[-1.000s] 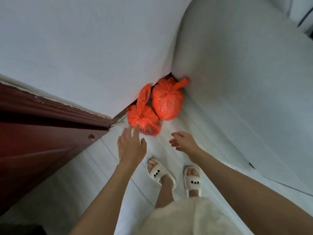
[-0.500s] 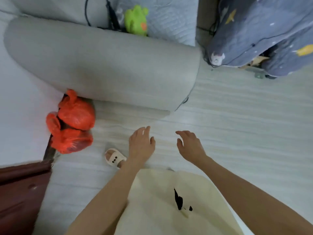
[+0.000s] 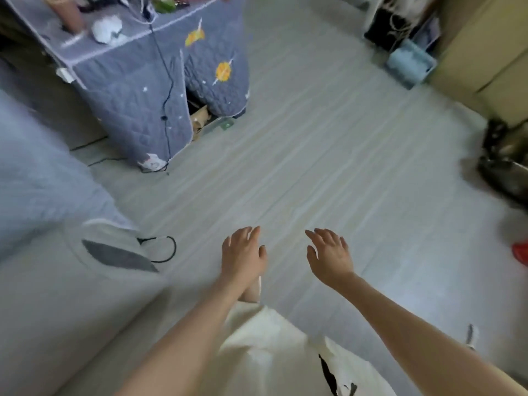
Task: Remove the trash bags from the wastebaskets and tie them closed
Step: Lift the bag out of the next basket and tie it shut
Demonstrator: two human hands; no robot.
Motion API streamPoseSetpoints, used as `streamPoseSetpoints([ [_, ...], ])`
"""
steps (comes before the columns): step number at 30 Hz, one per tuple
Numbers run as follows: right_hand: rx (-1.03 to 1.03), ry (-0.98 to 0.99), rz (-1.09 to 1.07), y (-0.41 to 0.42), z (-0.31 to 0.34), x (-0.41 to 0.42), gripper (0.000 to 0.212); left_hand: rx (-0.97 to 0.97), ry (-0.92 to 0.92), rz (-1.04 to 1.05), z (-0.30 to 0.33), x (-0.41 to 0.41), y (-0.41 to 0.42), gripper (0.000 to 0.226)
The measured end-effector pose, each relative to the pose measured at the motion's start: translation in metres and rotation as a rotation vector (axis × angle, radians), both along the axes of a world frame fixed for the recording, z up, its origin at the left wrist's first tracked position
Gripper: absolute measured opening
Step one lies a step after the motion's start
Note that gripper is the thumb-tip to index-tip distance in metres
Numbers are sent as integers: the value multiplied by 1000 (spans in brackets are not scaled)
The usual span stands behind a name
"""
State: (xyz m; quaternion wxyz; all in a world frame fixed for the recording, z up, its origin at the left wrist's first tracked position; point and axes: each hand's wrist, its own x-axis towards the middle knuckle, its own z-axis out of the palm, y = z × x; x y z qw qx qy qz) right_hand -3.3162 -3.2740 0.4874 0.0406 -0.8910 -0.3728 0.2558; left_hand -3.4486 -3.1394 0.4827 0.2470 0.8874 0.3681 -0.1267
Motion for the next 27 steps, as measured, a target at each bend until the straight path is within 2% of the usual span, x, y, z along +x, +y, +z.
streamPoseSetpoints([
  [8, 39, -40, -241, 106, 20, 182, 47, 87, -65, -272, 15, 218, 146, 48],
  [16, 117, -73, -393, 207, 60, 351, 47, 133, -96, -413, 48, 409, 262, 48],
  [23, 178, -84, -444, 307, 60, 534, 48, 194, -171, -416, 52, 593, 369, 49],
  [27, 260, -81, -414, 388, 70, 656, 47, 211, -141, -365, 67, 709, 442, 47],
])
